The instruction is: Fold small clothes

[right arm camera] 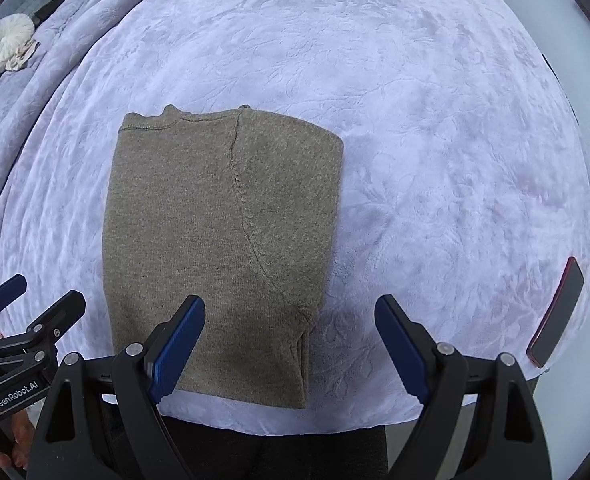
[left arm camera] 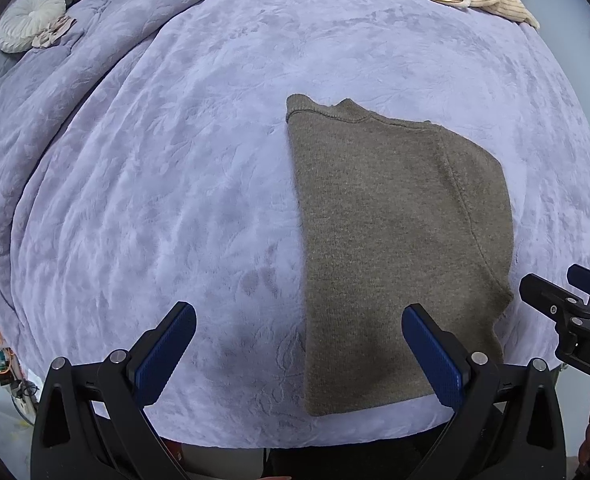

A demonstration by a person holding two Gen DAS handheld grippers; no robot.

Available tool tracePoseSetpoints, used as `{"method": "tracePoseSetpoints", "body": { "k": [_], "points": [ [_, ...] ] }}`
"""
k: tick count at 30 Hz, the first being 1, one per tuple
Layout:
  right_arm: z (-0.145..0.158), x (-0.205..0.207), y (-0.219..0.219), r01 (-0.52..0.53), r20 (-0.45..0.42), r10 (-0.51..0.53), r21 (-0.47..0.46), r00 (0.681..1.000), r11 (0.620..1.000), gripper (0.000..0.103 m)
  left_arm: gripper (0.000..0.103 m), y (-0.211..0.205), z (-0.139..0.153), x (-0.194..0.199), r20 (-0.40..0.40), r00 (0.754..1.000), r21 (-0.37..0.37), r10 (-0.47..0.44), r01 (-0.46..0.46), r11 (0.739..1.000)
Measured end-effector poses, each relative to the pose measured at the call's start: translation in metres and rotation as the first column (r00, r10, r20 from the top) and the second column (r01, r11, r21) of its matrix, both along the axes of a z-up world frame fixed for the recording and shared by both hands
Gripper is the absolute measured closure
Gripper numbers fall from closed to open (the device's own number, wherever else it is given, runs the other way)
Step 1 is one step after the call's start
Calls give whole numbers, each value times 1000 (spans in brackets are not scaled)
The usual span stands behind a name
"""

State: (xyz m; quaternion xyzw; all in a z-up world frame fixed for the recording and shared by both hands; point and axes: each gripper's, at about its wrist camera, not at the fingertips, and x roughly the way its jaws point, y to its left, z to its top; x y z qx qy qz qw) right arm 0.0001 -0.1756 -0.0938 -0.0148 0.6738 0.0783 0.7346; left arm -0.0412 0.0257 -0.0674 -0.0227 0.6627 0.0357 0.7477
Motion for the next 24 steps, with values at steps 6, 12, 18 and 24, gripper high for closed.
{"method": "tracePoseSetpoints", "body": {
  "k": [6,12,18,24],
  "points": [
    [0,1,-1,0,-5,0,2,1000,1000,14,0,-1,0,0,-1,1000,1,-11,11,1000],
    [-1,0,-1,0,-6,0,3,1000,1000,14,0,-1,1,0,0,1000,3,-11,11,1000],
    [-1,0,-1,0,-6,0,2,1000,1000,14,0,-1,1,0,-1,1000,2,-13,13,1000],
    [-1,-1,-1,-1,-6,1,4,1000,1000,14,0,-1,2,0,-1,1000,2,-15,15,1000]
  ]
}}
